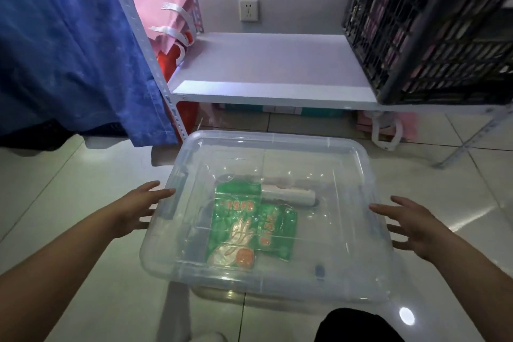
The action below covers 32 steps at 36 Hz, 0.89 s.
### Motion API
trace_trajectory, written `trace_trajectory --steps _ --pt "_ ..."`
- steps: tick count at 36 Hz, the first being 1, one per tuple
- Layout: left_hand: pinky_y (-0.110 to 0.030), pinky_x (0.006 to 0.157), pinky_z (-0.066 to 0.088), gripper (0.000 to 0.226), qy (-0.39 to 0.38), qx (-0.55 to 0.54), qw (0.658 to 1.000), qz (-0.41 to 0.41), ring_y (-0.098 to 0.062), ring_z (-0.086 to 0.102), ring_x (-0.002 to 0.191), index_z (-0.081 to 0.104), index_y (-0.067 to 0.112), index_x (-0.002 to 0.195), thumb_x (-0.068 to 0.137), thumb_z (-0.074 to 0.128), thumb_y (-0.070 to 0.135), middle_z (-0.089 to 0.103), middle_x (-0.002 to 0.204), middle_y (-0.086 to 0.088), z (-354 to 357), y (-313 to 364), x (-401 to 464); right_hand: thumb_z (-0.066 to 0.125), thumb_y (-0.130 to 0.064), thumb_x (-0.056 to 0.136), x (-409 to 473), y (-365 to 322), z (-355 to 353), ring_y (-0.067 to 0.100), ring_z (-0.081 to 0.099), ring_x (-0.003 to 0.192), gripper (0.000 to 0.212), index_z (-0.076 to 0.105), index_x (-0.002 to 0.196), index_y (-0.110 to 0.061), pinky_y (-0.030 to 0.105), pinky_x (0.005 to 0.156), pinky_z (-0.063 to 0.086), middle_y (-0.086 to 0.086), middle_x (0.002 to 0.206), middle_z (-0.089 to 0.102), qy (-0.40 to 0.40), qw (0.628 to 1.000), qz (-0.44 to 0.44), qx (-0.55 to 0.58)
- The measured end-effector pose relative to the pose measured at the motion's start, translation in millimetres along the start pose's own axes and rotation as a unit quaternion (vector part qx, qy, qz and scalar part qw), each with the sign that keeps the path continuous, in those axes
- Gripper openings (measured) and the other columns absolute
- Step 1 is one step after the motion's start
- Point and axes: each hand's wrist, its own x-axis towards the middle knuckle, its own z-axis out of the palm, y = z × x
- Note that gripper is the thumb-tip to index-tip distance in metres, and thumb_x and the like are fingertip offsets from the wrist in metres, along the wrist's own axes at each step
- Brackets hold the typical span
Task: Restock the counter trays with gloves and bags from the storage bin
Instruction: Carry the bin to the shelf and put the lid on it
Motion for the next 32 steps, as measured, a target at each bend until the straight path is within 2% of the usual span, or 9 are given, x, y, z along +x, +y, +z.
trace_trajectory --steps 2,5,7,11,18,22,24,27,32 --pt "-0.048 0.085 0.051 0.057 -0.036 -0.01 0.999 -0.009 -0.036 0.06 0.113 0.05 0.019 0.135 0.087 0.07 0.041 0.062 0.127 -0.007 -0.1 -3.9 -1.4 0.086 -0.023 0.069 4.0 -2.5 -5.5 0.031 0.058 0.111 0.085 0.044 0.142 -0.022 0.047 0.086 0.048 0.008 0.129 0.058 -0.04 0.998 0.038 0.005" --pt "-0.047 0.083 0.053 0.054 -0.013 -0.01 1.0 0.003 -0.033 0.063 0.106 0.056 0.018 0.131 0.084 0.074 0.036 0.066 0.12 -0.009 -3.3 -4.1 2.0 0.088 -0.029 0.049 3.4 -8.8 -8.3 0.028 0.063 0.096 0.073 0.065 0.116 -0.01 0.04 0.073 0.052 0.01 0.114 0.066 -0.068 0.994 0.067 -0.045" --pt "-0.047 0.083 0.053 0.058 0.014 0.001 1.0 0.016 -0.033 0.063 0.105 0.056 0.017 0.131 0.081 0.078 0.033 0.065 0.12 -0.009 -5.0 -0.4 6.4 0.09 -0.025 0.045 5.4 -18.4 -7.9 0.028 0.065 0.09 0.065 0.067 0.103 -0.009 0.036 0.07 0.052 0.011 0.106 0.068 -0.055 0.993 0.06 -0.09" --pt "-0.037 0.063 0.057 0.057 0.052 0.046 0.997 0.028 -0.03 0.066 0.096 0.059 0.012 0.13 0.08 0.08 0.027 0.066 0.111 -0.007 -3.2 7.7 8.4 0.086 -0.011 0.069 5.0 -39.5 3.2 0.028 0.065 0.08 0.041 0.063 0.102 -0.002 0.035 0.062 0.05 0.014 0.095 0.069 -0.012 0.983 0.027 -0.179" --pt "-0.036 0.053 0.056 0.054 0.099 0.102 0.99 0.018 -0.03 0.065 0.084 0.06 0.007 0.126 0.079 0.082 0.021 0.064 0.1 -0.01 3.0 17.5 4.9 0.084 -0.004 0.073 1.7 -38.1 12.3 0.035 0.063 0.073 0.035 0.06 0.096 0.006 0.038 0.05 0.053 0.023 0.09 0.065 0.031 0.98 0.001 -0.194" --pt "-0.039 0.059 0.057 0.041 0.132 0.138 0.981 0.02 -0.033 0.065 0.08 0.065 0.0 0.114 0.079 0.081 0.013 0.065 0.097 -0.016 11.2 27.4 2.2 0.084 -0.008 0.071 1.6 -38.7 25.2 0.035 0.068 0.066 0.031 0.059 0.087 0.001 0.047 0.059 0.061 0.02 0.079 0.067 0.097 0.956 -0.055 -0.27" --pt "-0.04 0.064 0.057 0.03 0.176 0.189 0.965 0.035 -0.033 0.066 0.075 0.07 -0.003 0.104 0.08 0.08 0.013 0.067 0.088 -0.017 20.0 32.2 -0.4 0.082 -0.015 0.07 -1.6 -41.0 30.2 0.032 0.068 0.06 0.03 0.056 0.079 -0.005 0.043 0.059 0.062 0.015 0.074 0.066 0.132 0.936 -0.079 -0.318" --pt "-0.04 0.069 0.057 0.024 0.225 0.262 0.937 0.056 -0.032 0.066 0.07 0.073 0.0 0.095 0.081 0.079 0.018 0.068 0.081 -0.015 32.9 35.3 -6.5 0.083 -0.015 0.069 -3.7 -45.2 29.3 0.033 0.069 0.06 0.03 0.057 0.079 -0.004 0.039 0.053 0.061 0.016 0.074 0.068 0.128 0.935 -0.07 -0.322" --pt "-0.048 0.082 0.059 0.036 0.19 0.176 0.964 0.064 -0.035 0.067 0.083 0.07 0.003 0.114 0.082 0.079 0.018 0.069 0.1 -0.017 24.3 26.5 -10.7 0.083 -0.018 0.071 -7.9 -37.7 24.3 0.03 0.068 0.064 0.028 0.066 0.087 -0.003 0.045 0.065 0.063 0.014 0.076 0.068 0.123 0.947 -0.089 -0.284"
